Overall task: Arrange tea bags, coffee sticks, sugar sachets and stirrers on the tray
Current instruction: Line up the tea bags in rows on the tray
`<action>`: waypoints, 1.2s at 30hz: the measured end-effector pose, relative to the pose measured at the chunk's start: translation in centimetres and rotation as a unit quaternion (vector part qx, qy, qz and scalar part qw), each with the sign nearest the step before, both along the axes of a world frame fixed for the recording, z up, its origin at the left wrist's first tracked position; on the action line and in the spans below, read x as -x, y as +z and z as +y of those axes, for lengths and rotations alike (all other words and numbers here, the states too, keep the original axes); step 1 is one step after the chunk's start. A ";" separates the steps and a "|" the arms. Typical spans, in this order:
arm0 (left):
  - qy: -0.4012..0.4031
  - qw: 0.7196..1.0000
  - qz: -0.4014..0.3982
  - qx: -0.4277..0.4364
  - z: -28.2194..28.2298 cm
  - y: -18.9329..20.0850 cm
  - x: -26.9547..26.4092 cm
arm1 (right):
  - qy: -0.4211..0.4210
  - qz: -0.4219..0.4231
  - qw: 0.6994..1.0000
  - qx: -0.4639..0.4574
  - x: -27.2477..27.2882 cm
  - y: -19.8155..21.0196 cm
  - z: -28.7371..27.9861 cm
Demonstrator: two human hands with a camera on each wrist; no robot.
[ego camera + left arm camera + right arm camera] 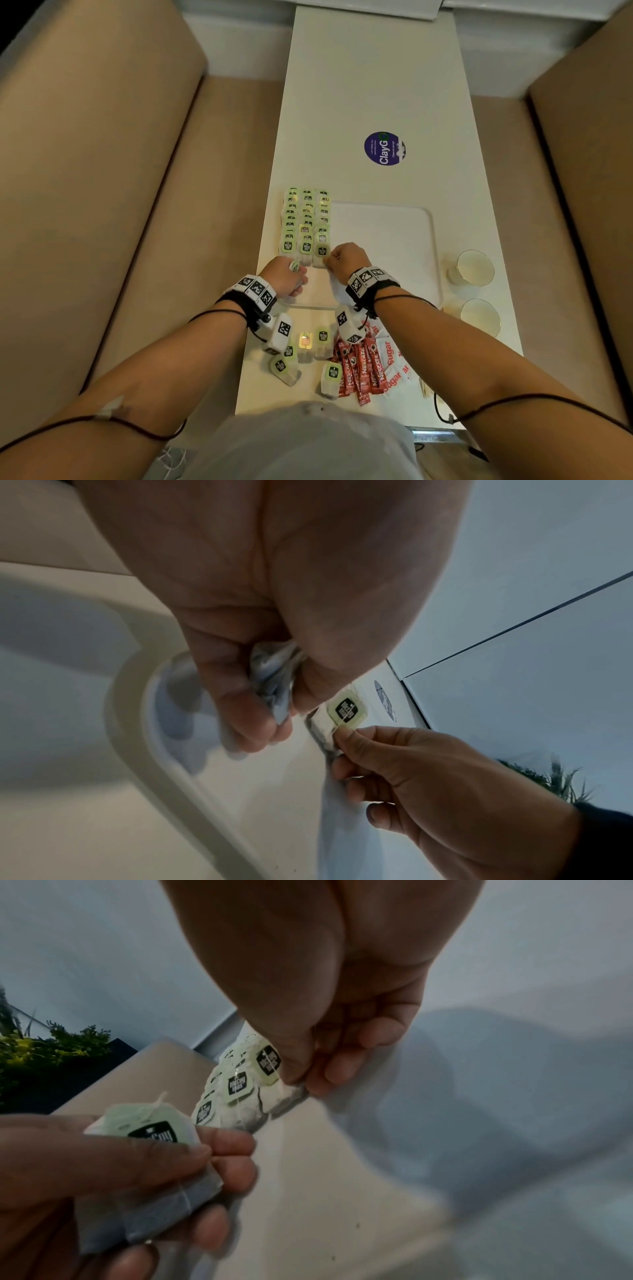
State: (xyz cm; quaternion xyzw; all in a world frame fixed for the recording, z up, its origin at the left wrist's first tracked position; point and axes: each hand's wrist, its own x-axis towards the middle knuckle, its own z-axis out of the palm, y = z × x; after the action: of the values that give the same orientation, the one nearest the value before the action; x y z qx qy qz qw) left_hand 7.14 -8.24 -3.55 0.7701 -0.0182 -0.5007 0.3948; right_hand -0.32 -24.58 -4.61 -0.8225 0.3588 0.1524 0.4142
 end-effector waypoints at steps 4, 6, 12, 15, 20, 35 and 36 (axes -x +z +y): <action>0.006 1.000 -0.001 0.006 -0.3 -0.1 -0.1 | -0.020 0.014 1.000 0.013 -0.4 -0.2 0.2; 0.003 1.000 -0.011 0.013 -0.3 -0.2 -0.1 | -0.030 0.024 0.999 0.017 -0.6 -0.2 0.3; -0.036 0.995 0.009 0.091 1.1 -0.2 -0.6 | -0.032 -0.002 0.999 0.027 0.2 0.3 0.5; -0.058 0.989 0.003 0.139 1.9 0.0 -0.6 | -0.025 -0.031 0.999 0.021 1.0 0.1 1.0; -0.042 0.989 -0.026 0.138 2.7 -0.2 -1.2 | 0.060 -0.099 0.992 -0.049 1.9 0.9 2.5; 0.024 0.991 -0.066 0.111 4.8 0.2 -1.9 | 0.111 -0.092 0.987 -0.066 1.2 1.0 5.0; 0.028 0.991 -0.066 0.109 5.0 0.1 -2.0 | 0.111 -0.088 0.988 -0.068 1.1 0.8 5.1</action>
State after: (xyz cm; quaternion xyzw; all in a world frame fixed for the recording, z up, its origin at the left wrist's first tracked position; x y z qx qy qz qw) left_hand 9.11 -3.25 -3.44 0.7541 -0.0775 -0.4323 0.4883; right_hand -1.42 -19.45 -3.80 -0.8371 0.2164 0.1488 0.4799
